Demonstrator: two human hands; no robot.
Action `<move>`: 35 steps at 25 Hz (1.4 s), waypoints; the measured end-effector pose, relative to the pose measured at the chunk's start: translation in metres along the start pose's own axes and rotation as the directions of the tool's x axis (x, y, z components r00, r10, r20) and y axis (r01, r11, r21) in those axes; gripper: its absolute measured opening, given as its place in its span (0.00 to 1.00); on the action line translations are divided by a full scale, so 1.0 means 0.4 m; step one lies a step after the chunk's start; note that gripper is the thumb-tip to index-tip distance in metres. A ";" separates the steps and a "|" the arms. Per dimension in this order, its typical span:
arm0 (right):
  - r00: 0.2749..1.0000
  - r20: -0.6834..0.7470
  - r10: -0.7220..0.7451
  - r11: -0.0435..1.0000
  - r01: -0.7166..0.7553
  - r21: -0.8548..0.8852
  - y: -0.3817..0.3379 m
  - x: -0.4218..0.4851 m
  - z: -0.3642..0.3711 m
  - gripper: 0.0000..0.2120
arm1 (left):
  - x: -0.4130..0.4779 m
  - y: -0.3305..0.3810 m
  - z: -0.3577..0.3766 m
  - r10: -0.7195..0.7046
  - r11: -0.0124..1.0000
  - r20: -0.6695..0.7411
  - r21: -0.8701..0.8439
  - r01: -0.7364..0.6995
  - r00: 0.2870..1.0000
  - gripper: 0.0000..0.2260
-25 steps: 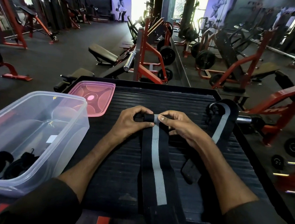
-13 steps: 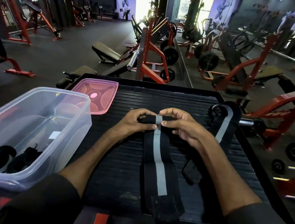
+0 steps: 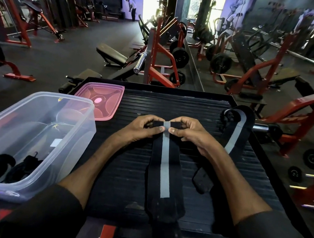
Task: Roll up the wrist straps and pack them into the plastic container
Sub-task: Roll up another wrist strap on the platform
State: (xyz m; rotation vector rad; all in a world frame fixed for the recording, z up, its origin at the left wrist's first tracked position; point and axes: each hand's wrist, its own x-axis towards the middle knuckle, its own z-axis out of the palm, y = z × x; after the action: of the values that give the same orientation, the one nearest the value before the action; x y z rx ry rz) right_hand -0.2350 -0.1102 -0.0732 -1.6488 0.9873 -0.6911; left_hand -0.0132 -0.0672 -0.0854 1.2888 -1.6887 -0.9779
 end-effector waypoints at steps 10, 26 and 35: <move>0.990 0.034 0.140 0.973 -0.144 0.181 -0.020 0.011 -0.004 0.11 | -0.006 -0.005 0.010 0.101 0.995 -0.095 0.005 -0.101 0.990 0.16; 0.994 -0.017 -0.111 0.992 0.111 0.059 0.015 0.012 0.019 0.20 | -0.007 -0.016 0.008 -0.005 0.997 -0.038 -0.072 0.002 0.999 0.15; 0.984 0.101 0.145 0.980 -0.157 0.122 -0.002 0.022 0.002 0.22 | -0.011 0.000 0.015 0.216 0.976 -0.195 0.021 -0.216 0.957 0.19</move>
State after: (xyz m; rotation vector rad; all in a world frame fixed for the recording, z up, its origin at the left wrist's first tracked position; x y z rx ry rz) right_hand -0.2297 -0.1171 -0.0729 -1.4629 0.9702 -0.5603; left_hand -0.0178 -0.0621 -0.0885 1.1324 -1.6341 -0.6987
